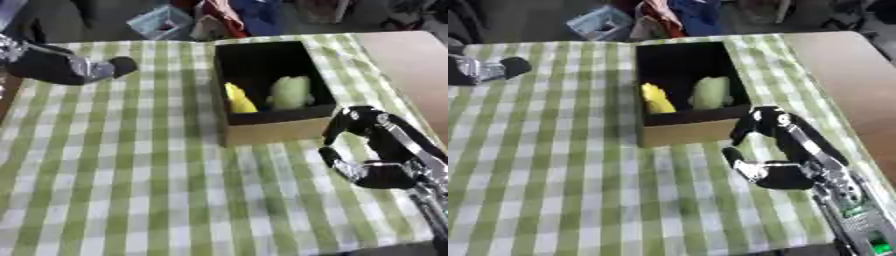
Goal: Pick up objects on the table and place them in the box.
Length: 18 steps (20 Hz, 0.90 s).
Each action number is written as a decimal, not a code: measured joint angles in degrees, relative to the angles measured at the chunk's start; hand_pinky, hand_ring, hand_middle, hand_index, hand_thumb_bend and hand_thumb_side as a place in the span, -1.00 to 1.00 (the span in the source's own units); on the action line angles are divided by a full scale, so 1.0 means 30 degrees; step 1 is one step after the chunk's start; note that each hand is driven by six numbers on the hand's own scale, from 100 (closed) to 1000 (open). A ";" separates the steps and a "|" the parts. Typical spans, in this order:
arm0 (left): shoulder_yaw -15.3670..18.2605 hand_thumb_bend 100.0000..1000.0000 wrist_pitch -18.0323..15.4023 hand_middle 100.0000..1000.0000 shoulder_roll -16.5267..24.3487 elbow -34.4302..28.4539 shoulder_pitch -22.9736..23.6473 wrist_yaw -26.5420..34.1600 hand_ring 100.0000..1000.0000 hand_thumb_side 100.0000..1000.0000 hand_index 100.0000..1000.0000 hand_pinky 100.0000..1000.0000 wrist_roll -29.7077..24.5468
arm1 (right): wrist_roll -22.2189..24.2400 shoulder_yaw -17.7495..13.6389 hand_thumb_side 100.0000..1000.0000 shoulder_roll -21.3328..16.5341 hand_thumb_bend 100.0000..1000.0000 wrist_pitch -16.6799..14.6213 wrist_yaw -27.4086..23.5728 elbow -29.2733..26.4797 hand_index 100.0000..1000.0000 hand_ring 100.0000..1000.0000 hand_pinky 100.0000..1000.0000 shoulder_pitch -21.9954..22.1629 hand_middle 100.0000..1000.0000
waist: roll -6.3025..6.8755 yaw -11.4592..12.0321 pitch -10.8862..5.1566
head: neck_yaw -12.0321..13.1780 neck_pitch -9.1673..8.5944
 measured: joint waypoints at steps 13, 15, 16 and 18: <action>0.3166 0.10 0.0753 -0.24 -0.2482 -0.1527 0.5871 0.1295 -0.23 -0.78 0.32 0.08 0.2296 | -0.1671 -0.0929 -1.00 0.0403 -0.56 0.0201 0.0162 -0.0219 0.07 -0.03 0.26 -0.0011 -0.08 | -0.0152 0.0938 0.0483 | 0.1041 0.0252; 0.3384 0.07 0.0467 -0.24 -0.2899 -0.1365 0.6378 0.1298 -0.23 -0.80 0.31 0.08 0.2168 | -0.1837 -0.0981 -1.00 0.0456 -0.56 0.0230 0.0195 -0.0270 0.07 -0.04 0.26 -0.0015 -0.08 | -0.0209 0.0972 0.0523 | 0.1076 0.0253; 0.3482 0.06 0.0355 -0.24 -0.3073 -0.1267 0.6578 0.1297 -0.23 -0.81 0.31 0.08 0.2129 | -0.1887 -0.1020 -1.00 0.0477 -0.57 0.0247 0.0221 -0.0303 0.07 -0.04 0.26 -0.0016 -0.08 | -0.0225 0.0944 0.0545 | 0.1076 0.0253; 0.3632 0.05 0.0175 -0.24 -0.3359 -0.1077 0.6826 0.1285 -0.23 -0.82 0.31 0.07 0.2109 | -0.1976 -0.1047 -1.00 0.0572 -0.56 0.0259 0.0271 -0.0371 0.07 -0.04 0.26 -0.0018 -0.08 | -0.0229 0.0902 0.0545 | 0.1074 0.0250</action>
